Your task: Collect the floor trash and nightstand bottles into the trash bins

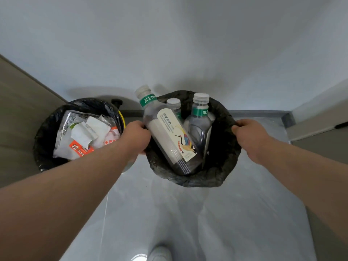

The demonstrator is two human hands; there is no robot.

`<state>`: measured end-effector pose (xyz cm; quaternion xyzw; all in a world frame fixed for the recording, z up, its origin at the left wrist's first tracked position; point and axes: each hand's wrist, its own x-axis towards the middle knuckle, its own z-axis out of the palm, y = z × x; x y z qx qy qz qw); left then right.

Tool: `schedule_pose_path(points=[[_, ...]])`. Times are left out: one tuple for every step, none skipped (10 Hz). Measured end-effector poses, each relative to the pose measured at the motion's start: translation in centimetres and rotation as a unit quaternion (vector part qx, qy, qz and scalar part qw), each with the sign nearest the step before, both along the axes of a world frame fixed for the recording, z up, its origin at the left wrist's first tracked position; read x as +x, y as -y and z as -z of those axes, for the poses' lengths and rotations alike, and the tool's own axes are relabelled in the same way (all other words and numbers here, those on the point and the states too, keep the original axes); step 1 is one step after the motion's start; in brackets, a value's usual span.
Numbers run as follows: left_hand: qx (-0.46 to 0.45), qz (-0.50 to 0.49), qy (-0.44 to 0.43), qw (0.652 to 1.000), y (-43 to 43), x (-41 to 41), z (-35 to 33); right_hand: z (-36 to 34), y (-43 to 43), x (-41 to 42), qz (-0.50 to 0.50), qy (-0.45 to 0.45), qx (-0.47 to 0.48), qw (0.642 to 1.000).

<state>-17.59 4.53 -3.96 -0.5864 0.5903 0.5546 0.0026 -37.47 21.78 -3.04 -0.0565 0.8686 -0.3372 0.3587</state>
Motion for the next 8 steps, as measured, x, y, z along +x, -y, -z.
schedule_pose_path(points=[[0.01,0.007,0.007,1.0,0.4,-0.2,0.1,0.6,0.7,-0.4,-0.003,-0.005,0.008,1.0],[0.018,0.004,-0.003,1.0,0.5,-0.7,-0.1,1.2,0.7,-1.0,0.003,-0.004,0.015,1.0],[0.029,0.006,-0.014,0.999,0.4,-1.0,-0.3,1.7,0.4,-1.3,0.01,0.001,0.014,1.0],[0.056,-0.011,-0.03,0.998,0.0,-0.5,-0.2,2.2,-0.1,-1.3,0.026,0.023,0.001,0.999],[0.074,-0.045,-0.05,0.995,-0.4,-0.1,-0.2,2.4,-0.4,-1.0,0.076,0.081,-0.035,0.993],[0.06,-0.064,-0.062,0.994,-0.7,-0.1,-0.1,2.9,-0.5,-0.8,0.114,0.108,-0.073,0.985],[0.067,-0.085,-0.078,0.991,-0.8,0.1,0.0,3.0,-0.4,-0.5,0.116,0.104,-0.091,0.983],[0.054,-0.097,-0.071,0.991,-1.3,0.4,0.2,3.0,-0.5,0.2,0.09,0.017,-0.049,0.995]])
